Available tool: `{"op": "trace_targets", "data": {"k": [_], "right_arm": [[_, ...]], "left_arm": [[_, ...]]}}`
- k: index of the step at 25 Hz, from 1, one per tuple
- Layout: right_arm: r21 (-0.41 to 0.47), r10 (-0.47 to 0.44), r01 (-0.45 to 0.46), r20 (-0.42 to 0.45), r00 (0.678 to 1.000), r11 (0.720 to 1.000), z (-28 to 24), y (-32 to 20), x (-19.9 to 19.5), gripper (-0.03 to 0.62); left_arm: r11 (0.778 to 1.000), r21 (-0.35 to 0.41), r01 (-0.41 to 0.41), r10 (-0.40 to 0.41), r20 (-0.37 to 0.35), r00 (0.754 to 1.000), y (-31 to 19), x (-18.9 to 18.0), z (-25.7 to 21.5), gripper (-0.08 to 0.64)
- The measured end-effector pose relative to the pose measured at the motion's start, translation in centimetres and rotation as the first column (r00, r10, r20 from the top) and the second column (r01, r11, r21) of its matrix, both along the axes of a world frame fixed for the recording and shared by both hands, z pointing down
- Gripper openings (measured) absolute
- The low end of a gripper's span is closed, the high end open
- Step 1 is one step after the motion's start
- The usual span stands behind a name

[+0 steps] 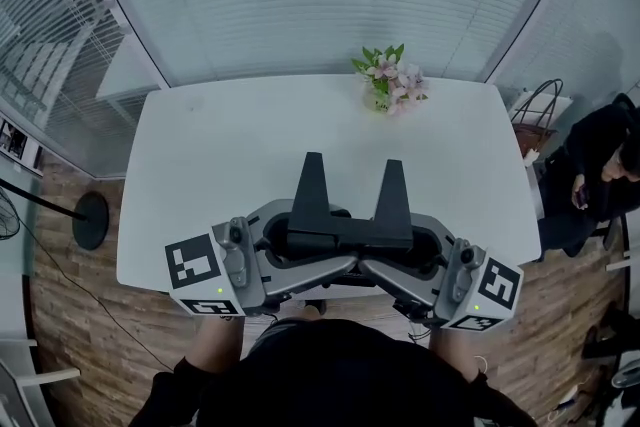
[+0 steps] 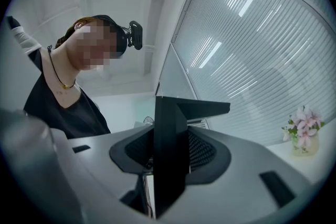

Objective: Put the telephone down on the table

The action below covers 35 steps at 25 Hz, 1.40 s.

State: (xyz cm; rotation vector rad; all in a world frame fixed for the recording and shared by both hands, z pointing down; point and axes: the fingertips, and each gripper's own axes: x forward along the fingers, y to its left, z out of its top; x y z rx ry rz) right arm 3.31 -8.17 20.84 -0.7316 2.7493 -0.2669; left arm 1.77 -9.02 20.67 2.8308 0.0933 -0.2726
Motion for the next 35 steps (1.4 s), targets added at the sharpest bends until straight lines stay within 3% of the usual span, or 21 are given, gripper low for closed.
{"op": "trace_targets", "data": {"k": [21,35], "right_arm": [[-0.079,0.035,-0.035,0.002,0.999,0.996,2.1,-7.6,-1.6,0.173],[-0.137,-0.031,0.033,0.018,0.999,0.990,3.9,-9.1,-0.2,0.173]], "left_arm": [[0.997,-0.068,-0.039,0.039,0.003,0.999,-7.6,-1.6,2.2,0.189],[0.994,-0.111,0.012,-0.009,0.026,1.000,-9.0,-0.1,4.0,0.189]]}}
